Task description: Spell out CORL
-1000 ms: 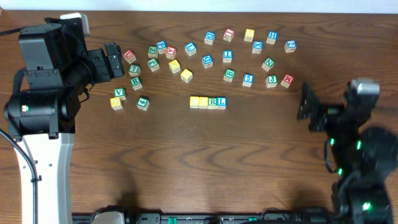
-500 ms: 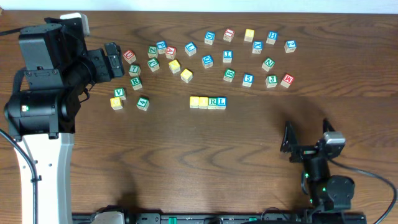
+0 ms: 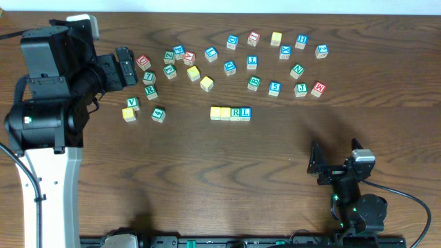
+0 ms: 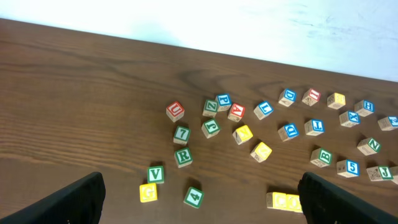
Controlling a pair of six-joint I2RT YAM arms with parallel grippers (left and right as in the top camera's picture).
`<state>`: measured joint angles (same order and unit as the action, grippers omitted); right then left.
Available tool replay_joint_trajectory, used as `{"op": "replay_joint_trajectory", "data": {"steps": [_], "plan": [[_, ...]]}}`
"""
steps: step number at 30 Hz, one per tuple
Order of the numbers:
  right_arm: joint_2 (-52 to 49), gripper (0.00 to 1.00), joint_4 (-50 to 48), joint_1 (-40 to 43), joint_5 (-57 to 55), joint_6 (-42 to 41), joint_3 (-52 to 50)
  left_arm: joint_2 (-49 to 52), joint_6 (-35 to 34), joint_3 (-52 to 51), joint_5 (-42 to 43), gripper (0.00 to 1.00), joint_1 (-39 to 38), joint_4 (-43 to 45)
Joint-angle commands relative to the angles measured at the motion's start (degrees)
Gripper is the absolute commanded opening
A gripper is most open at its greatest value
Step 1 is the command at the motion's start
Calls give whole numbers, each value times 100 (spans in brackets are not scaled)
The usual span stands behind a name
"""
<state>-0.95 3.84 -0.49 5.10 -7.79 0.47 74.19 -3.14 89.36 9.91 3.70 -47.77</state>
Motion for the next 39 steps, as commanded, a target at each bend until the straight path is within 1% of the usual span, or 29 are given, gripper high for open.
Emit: {"op": "replay_joint_trajectory", "data": {"steps": [1,14,17,21,26,29,35,39], "plan": [[44,99,11,50,17,59,-15,-15,13,55,-52,98,20,-2],[44,99,11,50,20,59,-15,-13,13,55,-52,98,20,-2],[44,99,11,50,20,59,-15,-15,122,55,-380,98,20,-256],[44,99,11,50,20,59,-15,-15,122,55,-420,98,20,-769],[44,99,11,50,20,61,-15,-234,122,-118,-461,98,20,-691],[44,99,11,50,20,59,-15,-682,120,-675,-457,98,20,-227],[44,99,11,50,17,59,-15,-2208,120,-2806,-459,98,98,1593],[44,99,11,50,17,59,-15,-3213,122,-4225,-461,98,181,2588]]}}
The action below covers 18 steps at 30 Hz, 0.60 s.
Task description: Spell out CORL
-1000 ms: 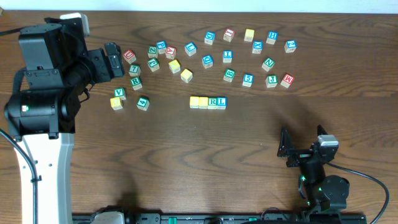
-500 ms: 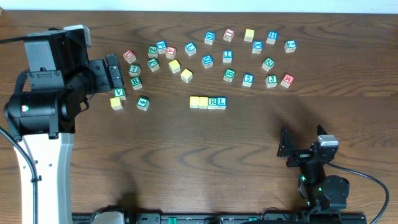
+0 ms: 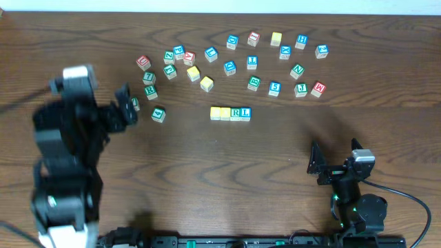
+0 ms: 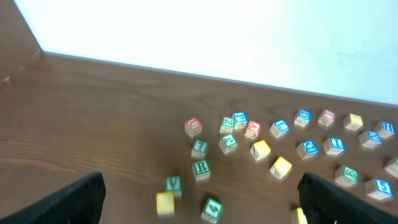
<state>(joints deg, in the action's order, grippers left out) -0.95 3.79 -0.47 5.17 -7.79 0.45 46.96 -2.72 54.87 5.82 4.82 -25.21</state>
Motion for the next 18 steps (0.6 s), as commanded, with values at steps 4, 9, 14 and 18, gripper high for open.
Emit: {"op": "replay_joint_trajectory", "data": {"steps": [4,9,14,18], "plan": [[44,99,15,48,13,59,-13,-1370,79,-2028,-55,98,151,1078],[44,99,15,48,11,59,-13,-2461,81,-3442,-57,98,166,1969],[44,99,15,48,13,61,-13,-3403,81,-4544,-57,98,164,2616],[44,99,15,48,11,59,-13,-3897,81,-5034,-57,98,164,2643]]}}
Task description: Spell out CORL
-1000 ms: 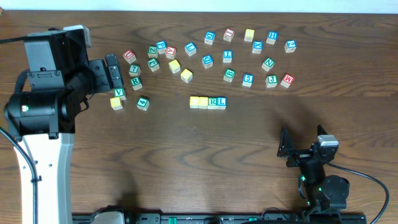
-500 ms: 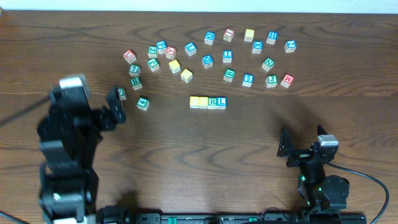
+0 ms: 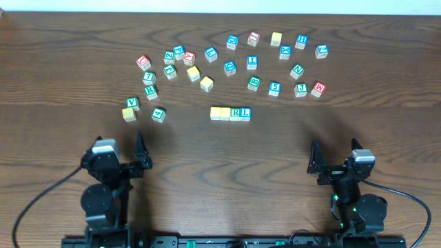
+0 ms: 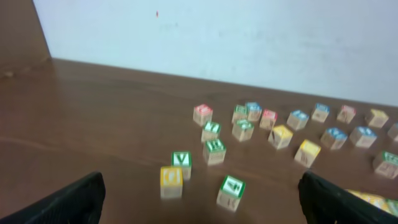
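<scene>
A row of four blocks (image 3: 230,113) lies mid-table: two yellow ones, then a green R and a blue L. Its yellow end (image 4: 368,200) shows at the bottom right of the left wrist view. My left gripper (image 3: 118,153) sits low at the front left, well short of the blocks. It is open with nothing between its black fingers (image 4: 62,202). My right gripper (image 3: 334,160) rests at the front right, open and holding nothing.
Many loose letter blocks are scattered across the far half of the table (image 3: 220,179). Nearest my left gripper are a yellow block (image 4: 171,182), a green V (image 4: 181,163) and a green 4 (image 4: 231,191). A white wall (image 4: 249,43) rises behind the table's far edge.
My left arm has dropped from the left side of the table to a folded pose at the front left. Its camera now sits low over the wood. No block has moved.
My left arm was raised high at the far left, its open gripper over the block cluster. It then stood lower and nearer the front. Now it is folded at the front edge. The four-block row and my right arm stayed unchanged throughout.
</scene>
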Controlling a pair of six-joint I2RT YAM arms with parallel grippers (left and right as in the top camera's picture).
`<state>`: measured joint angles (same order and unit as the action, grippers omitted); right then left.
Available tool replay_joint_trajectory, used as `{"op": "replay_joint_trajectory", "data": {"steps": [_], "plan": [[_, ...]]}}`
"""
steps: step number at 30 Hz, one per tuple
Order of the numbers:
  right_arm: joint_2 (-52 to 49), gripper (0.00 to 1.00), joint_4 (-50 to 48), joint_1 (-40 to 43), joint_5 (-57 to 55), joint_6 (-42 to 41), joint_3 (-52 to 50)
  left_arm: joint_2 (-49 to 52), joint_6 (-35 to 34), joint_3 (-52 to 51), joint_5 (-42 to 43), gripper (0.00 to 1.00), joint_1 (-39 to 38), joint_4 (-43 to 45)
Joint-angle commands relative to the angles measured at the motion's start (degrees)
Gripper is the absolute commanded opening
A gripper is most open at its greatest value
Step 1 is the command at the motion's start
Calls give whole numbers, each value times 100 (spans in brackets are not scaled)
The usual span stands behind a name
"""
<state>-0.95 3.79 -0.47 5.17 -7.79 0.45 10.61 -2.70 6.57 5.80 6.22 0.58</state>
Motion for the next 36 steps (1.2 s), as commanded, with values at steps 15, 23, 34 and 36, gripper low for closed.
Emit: {"op": "replay_joint_trajectory", "data": {"steps": [15,23,34,36], "plan": [[44,99,15,48,13,59,-13,-1051,439,-634,-350,98,9,-455],[44,99,15,48,13,59,-13,-1032,439,-634,-350,98,9,-455],[44,99,15,48,13,59,-13,-1032,439,-634,-350,98,9,-455],[44,99,15,48,13,59,-13,-1032,439,-634,-350,98,9,-455]]}}
